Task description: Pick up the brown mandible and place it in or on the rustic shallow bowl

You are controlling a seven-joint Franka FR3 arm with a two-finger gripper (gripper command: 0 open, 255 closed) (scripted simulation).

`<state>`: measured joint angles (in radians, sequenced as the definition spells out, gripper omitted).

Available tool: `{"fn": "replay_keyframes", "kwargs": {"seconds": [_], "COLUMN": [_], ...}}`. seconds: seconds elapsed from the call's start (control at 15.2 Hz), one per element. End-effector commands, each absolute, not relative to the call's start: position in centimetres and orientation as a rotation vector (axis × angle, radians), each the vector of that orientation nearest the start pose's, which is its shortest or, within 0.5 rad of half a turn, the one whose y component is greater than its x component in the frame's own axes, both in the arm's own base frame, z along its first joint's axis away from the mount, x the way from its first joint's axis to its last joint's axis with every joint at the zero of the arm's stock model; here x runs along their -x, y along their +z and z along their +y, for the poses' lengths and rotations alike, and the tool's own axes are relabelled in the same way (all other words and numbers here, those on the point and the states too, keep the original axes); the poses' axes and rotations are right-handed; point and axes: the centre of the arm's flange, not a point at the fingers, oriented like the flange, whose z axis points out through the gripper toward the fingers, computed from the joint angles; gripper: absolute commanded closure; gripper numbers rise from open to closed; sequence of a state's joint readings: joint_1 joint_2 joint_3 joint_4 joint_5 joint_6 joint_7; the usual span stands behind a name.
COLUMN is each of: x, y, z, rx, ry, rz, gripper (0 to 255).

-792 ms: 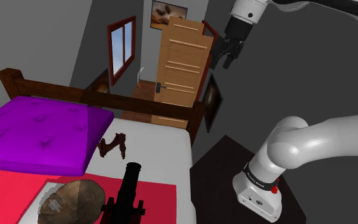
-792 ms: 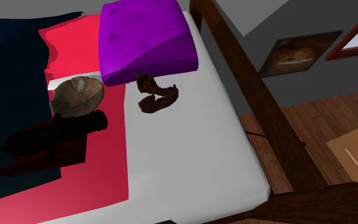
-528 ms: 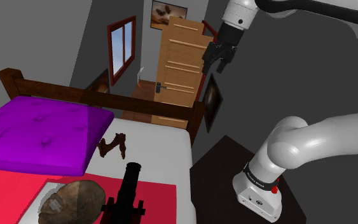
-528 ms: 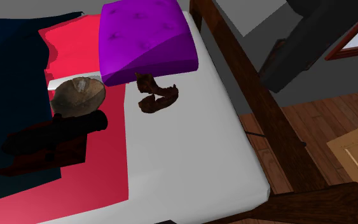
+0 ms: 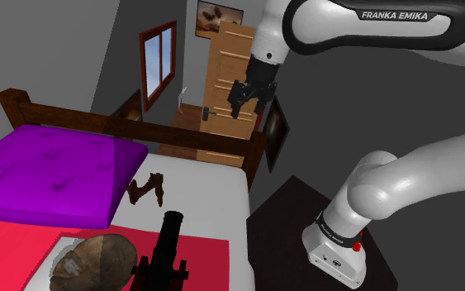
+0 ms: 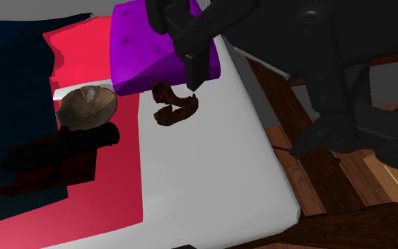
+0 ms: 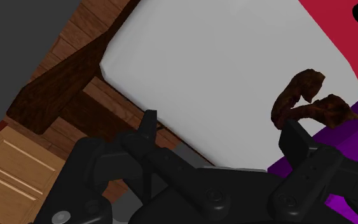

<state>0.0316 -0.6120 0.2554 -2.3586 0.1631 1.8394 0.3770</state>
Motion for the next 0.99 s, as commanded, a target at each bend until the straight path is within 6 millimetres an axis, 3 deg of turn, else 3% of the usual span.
{"fn": "replay_keyframes", "kwargs": {"seconds": [0.0, 0.92], "x": [-36.9, -44.7], "y": [52.6, 38.9], "z": [15.1, 26.6], "rx": [3.102, 3.174], "ry": [-0.107, -0.060], "rz": [0.278, 0.419], "gripper": [0, 0]}}
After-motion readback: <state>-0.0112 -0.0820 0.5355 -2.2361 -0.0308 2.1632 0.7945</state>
